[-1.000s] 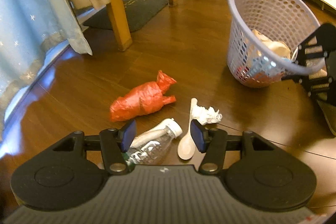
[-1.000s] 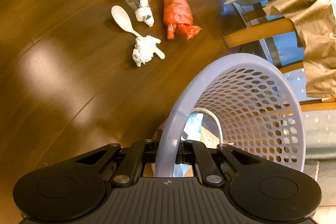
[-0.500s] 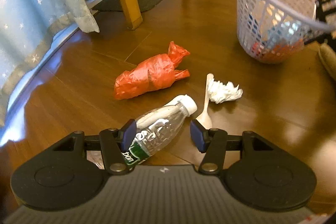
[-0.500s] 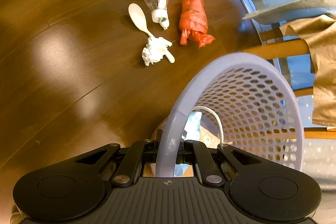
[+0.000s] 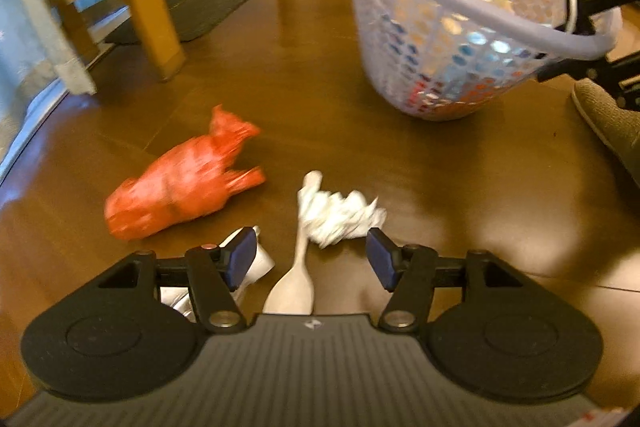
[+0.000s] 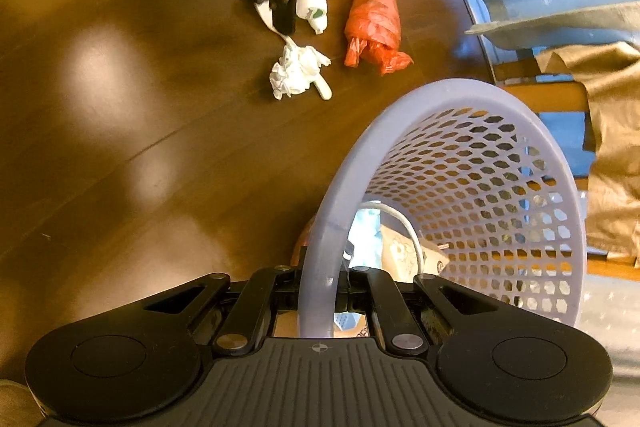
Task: Collect trash
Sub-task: 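Move the left gripper down to the white crumpled tissue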
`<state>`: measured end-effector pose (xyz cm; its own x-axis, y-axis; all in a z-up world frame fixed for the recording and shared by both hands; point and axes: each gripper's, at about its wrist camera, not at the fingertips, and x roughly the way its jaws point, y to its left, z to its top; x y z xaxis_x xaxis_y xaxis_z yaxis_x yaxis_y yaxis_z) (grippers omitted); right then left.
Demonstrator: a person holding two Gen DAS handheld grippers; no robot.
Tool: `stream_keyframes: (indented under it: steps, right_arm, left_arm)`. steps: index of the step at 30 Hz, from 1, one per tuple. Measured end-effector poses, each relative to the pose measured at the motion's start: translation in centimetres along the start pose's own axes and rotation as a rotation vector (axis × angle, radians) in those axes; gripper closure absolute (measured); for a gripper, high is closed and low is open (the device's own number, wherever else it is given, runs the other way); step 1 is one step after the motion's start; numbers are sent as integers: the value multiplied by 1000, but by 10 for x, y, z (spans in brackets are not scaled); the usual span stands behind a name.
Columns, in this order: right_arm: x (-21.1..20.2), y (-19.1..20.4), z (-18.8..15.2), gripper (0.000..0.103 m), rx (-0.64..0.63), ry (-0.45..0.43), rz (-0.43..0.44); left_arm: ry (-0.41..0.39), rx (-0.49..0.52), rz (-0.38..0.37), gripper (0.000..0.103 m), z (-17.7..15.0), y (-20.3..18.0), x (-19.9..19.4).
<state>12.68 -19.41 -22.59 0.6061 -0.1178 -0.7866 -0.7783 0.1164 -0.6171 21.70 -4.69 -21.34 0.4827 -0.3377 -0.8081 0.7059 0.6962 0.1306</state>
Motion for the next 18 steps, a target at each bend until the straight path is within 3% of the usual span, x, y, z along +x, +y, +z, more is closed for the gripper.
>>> stream_keyframes:
  steps: [11,18]
  right_arm:
    - [22,-19,-6,100,62,48,-29]
    - [19,-16,3,101,44,29,-27]
  left_arm:
    - [22,30,-27,43,3,-9,42]
    - [19,35,-41,36,7,-9,51]
